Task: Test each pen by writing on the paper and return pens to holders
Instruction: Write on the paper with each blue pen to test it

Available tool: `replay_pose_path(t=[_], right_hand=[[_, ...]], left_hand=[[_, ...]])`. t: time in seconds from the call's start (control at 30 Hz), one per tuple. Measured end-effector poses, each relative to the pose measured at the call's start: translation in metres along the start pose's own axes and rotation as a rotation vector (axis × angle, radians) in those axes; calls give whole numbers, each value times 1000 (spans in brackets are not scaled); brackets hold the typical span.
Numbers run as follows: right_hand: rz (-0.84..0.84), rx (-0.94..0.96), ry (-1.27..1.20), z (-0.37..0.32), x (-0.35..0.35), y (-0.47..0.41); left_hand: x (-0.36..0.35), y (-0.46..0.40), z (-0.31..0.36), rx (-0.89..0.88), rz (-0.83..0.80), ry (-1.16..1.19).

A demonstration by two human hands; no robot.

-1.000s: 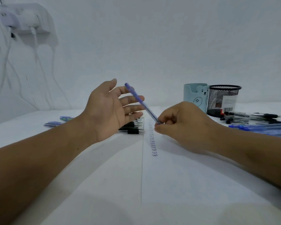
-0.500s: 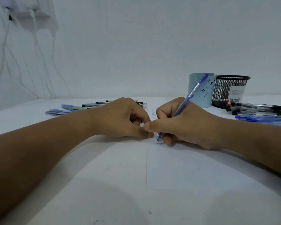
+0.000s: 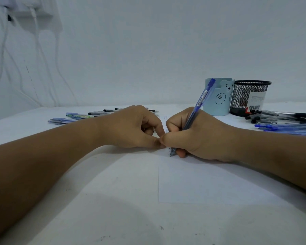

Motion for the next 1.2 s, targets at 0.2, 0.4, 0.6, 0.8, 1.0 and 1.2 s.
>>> replay_pose_path(t=[0.2,0.4,0.6,0.8,1.0,1.2], right_hand=[[-22,4,21,1,0,-2],[-4,33,16,0,0,-1],[6,43,18,0,1,0],[-8,34,16,0,1,0],[-19,45,8,0,1,0],[12,73,29,3,2,-1]], left_hand=[[0,-1,-3,2,-5,1],[-1,-1,-2,4,-3,8],[0,0,0,14,-11,26],[1,2,0,21,-15,34],[0,4,-2,16,-18,51],[1,3,-4,13,-15,56]])
Point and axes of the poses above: each hand's wrist, its own y-axis away from the middle knuckle, its own x-axis out of the back of the hand, z = x × y, the point moved 4 cm from there along -y, towards the middle knuckle, and after that the axes turned 5 degrees about -x, right-handed, at the moved point
